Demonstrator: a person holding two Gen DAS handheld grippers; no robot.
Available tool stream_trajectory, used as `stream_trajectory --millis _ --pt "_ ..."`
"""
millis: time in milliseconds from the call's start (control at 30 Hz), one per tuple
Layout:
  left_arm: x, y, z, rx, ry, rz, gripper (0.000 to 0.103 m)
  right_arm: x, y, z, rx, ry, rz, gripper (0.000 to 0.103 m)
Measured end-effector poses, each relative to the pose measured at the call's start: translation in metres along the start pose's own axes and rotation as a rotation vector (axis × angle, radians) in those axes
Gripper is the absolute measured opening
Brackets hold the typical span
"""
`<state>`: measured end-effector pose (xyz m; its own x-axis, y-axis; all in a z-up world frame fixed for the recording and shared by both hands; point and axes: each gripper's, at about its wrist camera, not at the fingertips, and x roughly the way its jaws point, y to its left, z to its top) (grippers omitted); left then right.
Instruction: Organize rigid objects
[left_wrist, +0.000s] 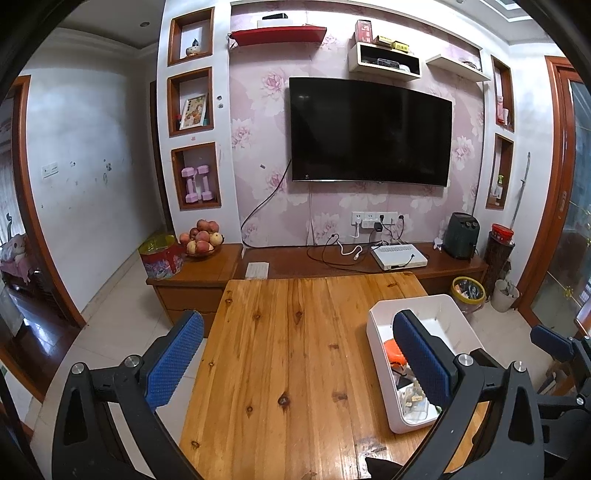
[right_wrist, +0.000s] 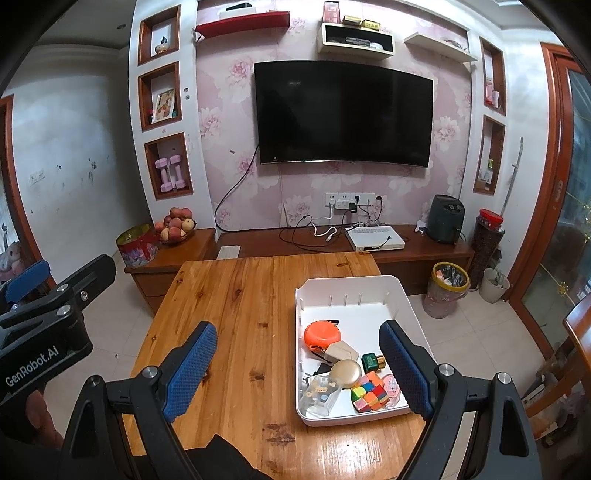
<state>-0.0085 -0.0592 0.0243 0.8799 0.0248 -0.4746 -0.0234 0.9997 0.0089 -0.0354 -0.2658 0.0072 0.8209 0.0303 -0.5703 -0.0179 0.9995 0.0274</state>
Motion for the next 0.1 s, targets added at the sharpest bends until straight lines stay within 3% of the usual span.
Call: stream_trajectory --millis 100 --pt "0.0001 -0.0012 0.0019 -0.004 -0.004 0.001 0.102 0.0034 -0.0020 0.0024 0.003 0.002 -0.003 0.090"
